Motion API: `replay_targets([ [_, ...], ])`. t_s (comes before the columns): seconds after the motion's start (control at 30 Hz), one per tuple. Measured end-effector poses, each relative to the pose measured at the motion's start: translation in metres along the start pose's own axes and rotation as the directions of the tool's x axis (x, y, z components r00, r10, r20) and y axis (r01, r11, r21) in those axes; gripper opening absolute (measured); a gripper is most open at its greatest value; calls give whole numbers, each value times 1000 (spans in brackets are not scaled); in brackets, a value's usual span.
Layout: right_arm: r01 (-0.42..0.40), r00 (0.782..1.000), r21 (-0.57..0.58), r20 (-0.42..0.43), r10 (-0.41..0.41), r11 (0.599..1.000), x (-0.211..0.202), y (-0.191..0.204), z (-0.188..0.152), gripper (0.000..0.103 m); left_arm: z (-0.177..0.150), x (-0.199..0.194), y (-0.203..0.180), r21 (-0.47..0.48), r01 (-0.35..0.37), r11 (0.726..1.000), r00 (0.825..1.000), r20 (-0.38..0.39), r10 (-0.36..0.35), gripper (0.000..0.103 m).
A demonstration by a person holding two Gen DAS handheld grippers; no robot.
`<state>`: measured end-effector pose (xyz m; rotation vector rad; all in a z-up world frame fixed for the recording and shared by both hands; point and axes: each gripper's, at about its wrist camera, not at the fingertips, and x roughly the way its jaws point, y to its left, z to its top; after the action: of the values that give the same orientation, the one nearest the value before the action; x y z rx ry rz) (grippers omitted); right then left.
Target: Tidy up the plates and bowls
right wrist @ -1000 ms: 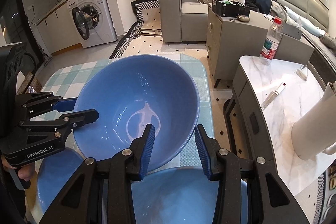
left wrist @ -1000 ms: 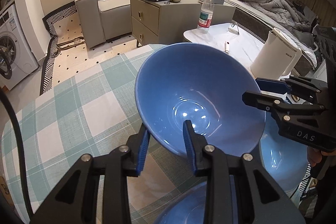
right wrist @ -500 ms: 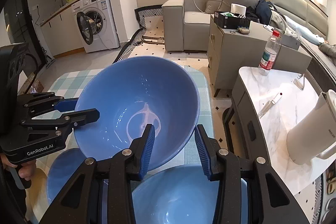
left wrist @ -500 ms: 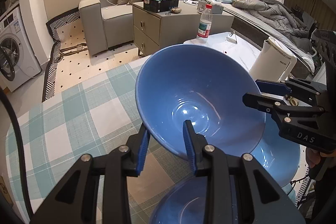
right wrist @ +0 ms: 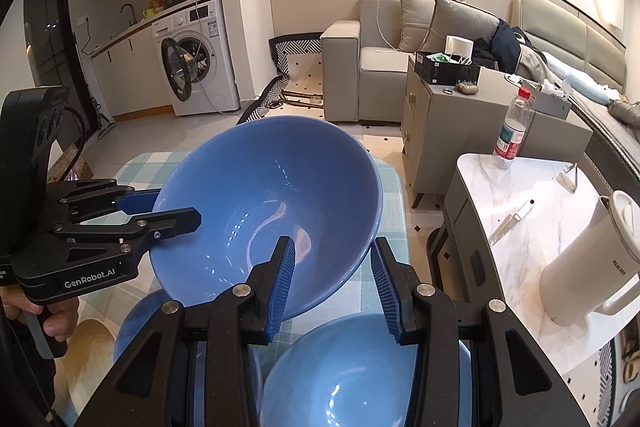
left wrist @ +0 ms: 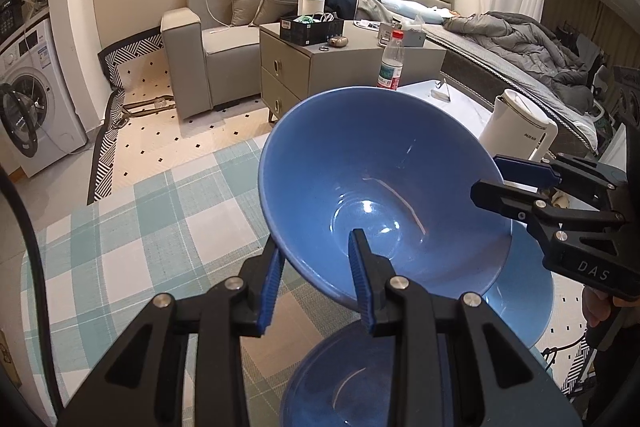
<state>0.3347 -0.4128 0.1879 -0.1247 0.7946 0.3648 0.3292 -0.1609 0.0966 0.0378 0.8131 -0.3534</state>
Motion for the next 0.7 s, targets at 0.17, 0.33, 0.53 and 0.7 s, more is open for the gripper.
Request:
replay_targets([
  [0.17, -5, 1000, -3, 17, 5, 1000, -13, 4, -2, 41, -2, -11, -2, -4, 0, 1000, 1000, 14, 0, 31],
  [0.33, -10, 999, -9, 37, 11, 1000, -28, 9, -2, 41, -5, -22, -2, -3, 1, 1000, 1000, 29, -1, 31],
  [0.53, -18, 998, -9, 56, 18, 1000, -44, 16, -3, 41, -6, -37, -2, -5, 3, 1000, 999, 53, -3, 31],
  [0.7, -25, 997, -13, 66, 26, 1000, -54, 22, -4, 41, -9, -48, -2, -4, -1, 1000, 998, 67, 1, 31],
])
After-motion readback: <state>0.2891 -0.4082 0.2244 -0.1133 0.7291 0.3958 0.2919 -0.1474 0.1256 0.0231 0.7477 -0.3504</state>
